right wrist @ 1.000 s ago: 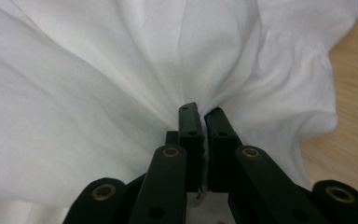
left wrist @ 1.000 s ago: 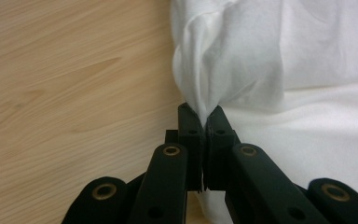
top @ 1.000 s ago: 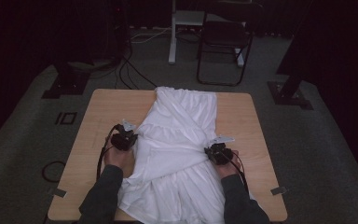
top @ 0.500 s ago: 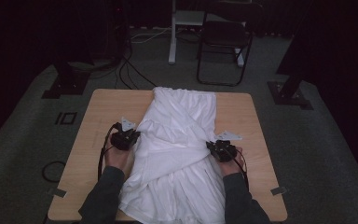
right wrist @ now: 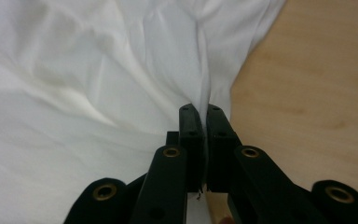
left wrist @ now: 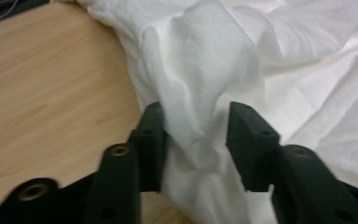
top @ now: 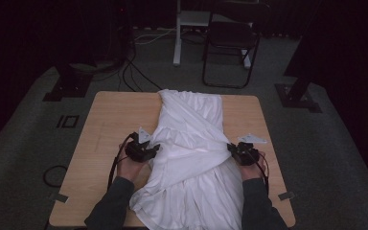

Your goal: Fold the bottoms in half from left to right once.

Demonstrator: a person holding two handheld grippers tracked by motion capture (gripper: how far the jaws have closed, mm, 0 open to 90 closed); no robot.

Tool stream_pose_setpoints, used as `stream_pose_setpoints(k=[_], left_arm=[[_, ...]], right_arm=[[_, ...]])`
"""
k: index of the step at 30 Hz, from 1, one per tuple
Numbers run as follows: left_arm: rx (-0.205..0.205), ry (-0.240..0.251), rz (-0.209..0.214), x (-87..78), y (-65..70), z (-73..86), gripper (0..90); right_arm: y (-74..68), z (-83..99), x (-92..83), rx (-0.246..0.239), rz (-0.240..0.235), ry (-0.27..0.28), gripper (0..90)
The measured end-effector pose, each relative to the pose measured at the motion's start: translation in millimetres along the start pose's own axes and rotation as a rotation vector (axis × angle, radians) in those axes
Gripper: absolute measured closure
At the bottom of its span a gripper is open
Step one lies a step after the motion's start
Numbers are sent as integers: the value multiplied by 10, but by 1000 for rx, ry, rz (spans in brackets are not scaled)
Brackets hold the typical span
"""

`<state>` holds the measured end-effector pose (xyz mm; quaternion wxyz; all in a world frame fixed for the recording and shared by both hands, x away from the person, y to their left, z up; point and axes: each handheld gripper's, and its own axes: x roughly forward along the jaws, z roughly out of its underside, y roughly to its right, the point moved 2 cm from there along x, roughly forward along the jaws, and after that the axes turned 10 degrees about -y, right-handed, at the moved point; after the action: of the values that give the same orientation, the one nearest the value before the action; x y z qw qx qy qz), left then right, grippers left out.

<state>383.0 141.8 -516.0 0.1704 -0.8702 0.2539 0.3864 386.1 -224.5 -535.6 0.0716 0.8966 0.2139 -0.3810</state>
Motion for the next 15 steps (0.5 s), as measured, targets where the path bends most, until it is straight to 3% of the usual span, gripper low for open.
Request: stream_pose_setpoints(k=[9,11,15], left_arm=[[-16,-17,1,-33,104,252,409],[-6,-49,29,34,178,392,373],[-6,-67,51,91,220,458,350]], right_arm=[[-103,170,155,-50,-8,-78,849],[-141,215,185,-60,-14,-98,838],[-179,250,214,-71,-13,-117,824]])
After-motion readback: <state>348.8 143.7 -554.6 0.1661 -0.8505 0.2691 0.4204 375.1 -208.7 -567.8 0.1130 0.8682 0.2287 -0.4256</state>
